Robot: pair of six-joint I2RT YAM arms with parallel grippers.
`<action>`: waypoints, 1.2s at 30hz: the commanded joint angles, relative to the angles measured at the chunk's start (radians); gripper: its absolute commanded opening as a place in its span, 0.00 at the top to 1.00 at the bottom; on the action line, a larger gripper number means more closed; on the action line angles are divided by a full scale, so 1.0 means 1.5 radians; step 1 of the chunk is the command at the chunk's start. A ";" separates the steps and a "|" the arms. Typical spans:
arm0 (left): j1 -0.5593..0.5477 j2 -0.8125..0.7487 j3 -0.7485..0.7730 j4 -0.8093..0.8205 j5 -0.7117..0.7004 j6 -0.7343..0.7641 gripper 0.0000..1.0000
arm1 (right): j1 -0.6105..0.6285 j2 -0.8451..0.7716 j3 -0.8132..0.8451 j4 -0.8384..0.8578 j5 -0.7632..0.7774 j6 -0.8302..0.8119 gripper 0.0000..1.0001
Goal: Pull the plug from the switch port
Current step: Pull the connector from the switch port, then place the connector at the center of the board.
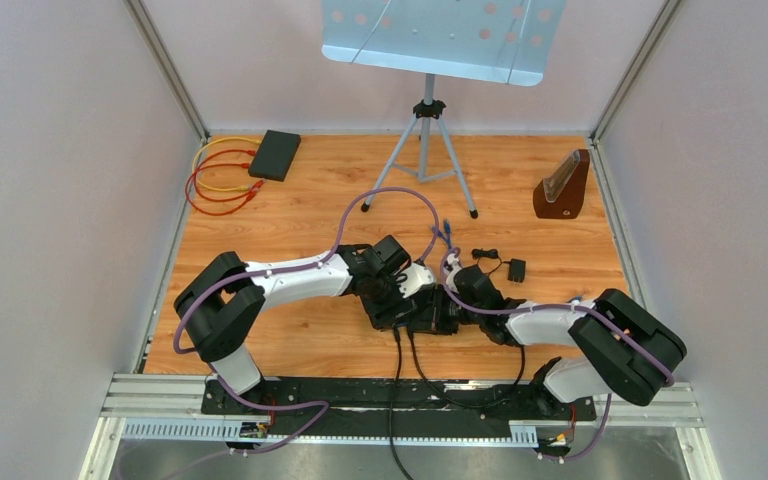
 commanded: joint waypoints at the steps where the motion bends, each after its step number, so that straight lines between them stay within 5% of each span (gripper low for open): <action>1: -0.005 0.005 0.011 0.037 0.025 -0.004 0.50 | 0.001 0.024 -0.012 -0.039 -0.080 -0.007 1.00; 12: -0.006 0.015 0.016 0.034 0.023 -0.002 0.51 | -0.027 -0.044 -0.033 -0.073 -0.076 -0.003 1.00; 14: -0.005 0.013 0.014 0.037 0.020 -0.004 0.45 | -0.029 -0.060 -0.022 -0.103 -0.054 -0.020 0.84; 15: -0.005 0.010 0.011 0.041 0.020 -0.004 0.39 | -0.029 -0.070 -0.006 -0.133 -0.042 -0.035 0.65; 16: -0.005 0.007 0.010 0.044 0.015 -0.009 0.37 | -0.030 -0.081 0.007 -0.159 -0.035 -0.051 0.56; 19: -0.005 -0.023 -0.014 0.081 0.001 -0.032 0.16 | -0.029 -0.145 0.012 -0.207 -0.007 -0.062 0.42; 22: -0.004 -0.055 -0.037 0.128 -0.024 -0.072 0.01 | -0.027 -0.215 -0.001 -0.257 0.011 -0.056 0.41; 29: 0.013 -0.186 -0.099 0.185 -0.144 -0.159 0.00 | 0.037 -0.316 -0.022 -0.337 0.005 -0.064 0.50; 36: 0.059 -0.345 -0.174 0.197 -0.294 -0.286 0.00 | 0.154 -0.238 0.017 -0.342 0.085 -0.073 0.50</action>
